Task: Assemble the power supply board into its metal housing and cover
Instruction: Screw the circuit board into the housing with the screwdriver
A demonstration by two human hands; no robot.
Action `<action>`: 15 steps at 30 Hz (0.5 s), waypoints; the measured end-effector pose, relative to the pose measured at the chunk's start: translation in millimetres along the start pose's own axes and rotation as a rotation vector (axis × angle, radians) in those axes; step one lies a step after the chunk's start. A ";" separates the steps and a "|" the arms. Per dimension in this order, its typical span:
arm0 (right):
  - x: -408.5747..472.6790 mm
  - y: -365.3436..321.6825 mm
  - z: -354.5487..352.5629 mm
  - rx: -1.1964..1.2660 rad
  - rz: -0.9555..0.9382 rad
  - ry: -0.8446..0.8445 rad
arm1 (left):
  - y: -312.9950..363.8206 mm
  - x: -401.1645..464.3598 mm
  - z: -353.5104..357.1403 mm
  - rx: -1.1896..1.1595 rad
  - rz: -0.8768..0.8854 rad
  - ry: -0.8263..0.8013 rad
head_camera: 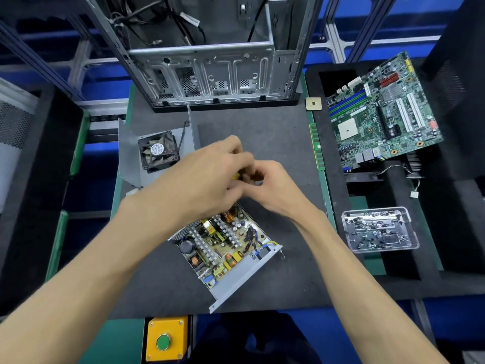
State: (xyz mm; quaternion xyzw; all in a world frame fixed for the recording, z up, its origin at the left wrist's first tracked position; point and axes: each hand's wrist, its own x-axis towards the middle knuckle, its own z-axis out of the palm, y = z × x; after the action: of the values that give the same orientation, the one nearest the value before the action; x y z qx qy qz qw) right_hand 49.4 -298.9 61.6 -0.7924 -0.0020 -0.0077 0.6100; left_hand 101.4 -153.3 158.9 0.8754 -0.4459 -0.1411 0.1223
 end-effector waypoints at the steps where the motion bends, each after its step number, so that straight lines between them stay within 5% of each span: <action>1: -0.1 -0.3 -1.0 -0.004 0.011 -0.008 | 3.6 -0.9 2.1 0.028 -0.051 0.013; 4: -2.0 -3.0 2.3 -0.009 -0.001 -0.038 | 2.5 2.4 4.5 0.042 -0.149 0.097; 9: -1.0 0.4 3.5 -0.026 0.029 0.013 | -2.3 5.0 -0.1 0.000 0.025 -0.048; 15: 1.7 -5.0 2.9 -0.011 0.016 -0.030 | 0.3 7.6 -1.8 -0.014 -0.153 0.150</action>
State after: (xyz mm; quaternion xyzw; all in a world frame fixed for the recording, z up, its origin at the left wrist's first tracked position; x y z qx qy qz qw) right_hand 51.0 -294.8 65.7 -0.7958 -0.0046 0.0093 0.6055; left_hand 106.1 -159.5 159.6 0.9141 -0.3664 -0.0872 0.1504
